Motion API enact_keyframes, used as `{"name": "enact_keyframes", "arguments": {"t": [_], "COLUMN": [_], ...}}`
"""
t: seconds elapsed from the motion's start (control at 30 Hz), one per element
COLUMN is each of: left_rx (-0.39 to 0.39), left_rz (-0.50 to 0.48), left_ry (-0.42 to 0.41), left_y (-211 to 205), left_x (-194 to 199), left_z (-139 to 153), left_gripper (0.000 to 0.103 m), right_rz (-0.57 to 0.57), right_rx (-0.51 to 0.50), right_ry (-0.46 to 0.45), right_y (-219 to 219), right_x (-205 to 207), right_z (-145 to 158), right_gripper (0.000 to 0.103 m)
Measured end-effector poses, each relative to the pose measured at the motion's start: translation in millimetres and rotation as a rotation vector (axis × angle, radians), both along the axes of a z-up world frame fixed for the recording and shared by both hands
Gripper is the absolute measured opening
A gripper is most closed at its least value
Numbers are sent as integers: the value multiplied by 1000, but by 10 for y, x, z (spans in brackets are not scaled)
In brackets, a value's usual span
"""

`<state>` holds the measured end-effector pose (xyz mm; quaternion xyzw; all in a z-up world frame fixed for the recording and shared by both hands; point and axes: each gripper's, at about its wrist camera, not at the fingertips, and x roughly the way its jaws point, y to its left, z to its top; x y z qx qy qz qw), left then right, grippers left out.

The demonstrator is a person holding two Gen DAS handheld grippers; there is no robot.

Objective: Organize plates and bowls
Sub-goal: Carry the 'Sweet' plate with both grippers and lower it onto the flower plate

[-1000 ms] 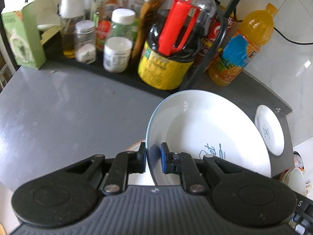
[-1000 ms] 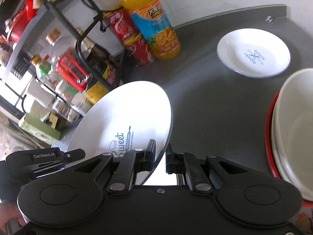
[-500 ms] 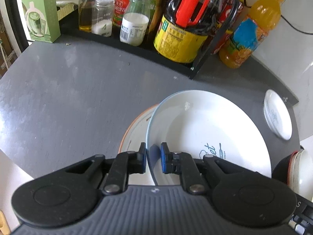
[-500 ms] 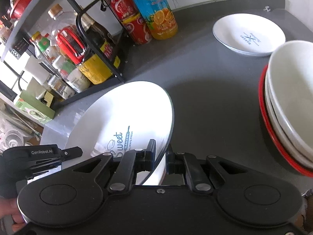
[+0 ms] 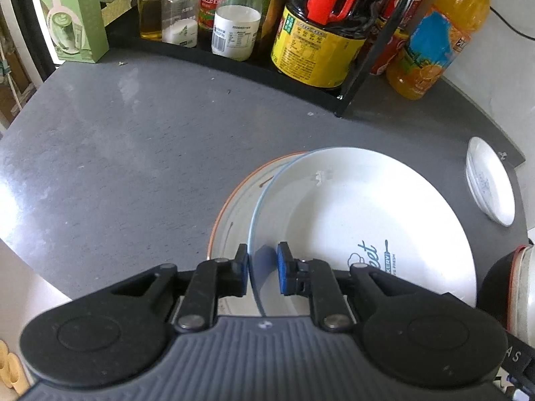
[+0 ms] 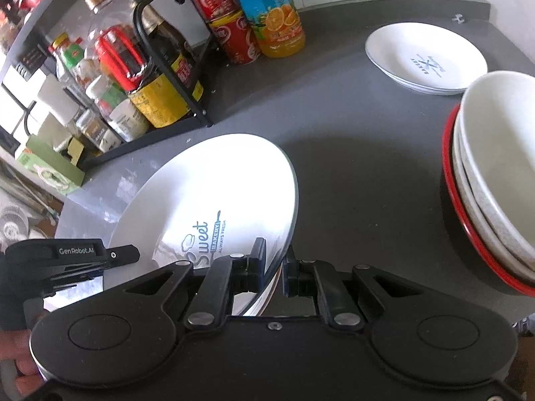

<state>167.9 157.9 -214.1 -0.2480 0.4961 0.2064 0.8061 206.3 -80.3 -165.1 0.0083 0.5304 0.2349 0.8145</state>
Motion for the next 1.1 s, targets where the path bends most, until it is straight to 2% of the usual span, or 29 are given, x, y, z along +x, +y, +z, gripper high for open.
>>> {"name": "enact_keyframes", "arguments": {"t": [0.5, 0.67, 0.8, 1.1], "left_rx": [6, 2, 6, 12], "left_rz": [10, 10, 7, -10], "left_ry": [34, 37, 36, 50], "left_y": [12, 23, 31, 45], "left_x": [-21, -14, -11, 29], "left_z": [-116, -114, -118, -104], "left_gripper": [17, 17, 17, 17], "right_rz": [26, -8, -42, -20], "right_rx": [-22, 37, 81, 53], "right_ry": [19, 48, 61, 31], "right_y": [47, -83, -210, -150], "right_x": [-21, 5, 10, -26], "right_z": [-85, -83, -57, -64], "right_gripper": [11, 14, 10, 8]}}
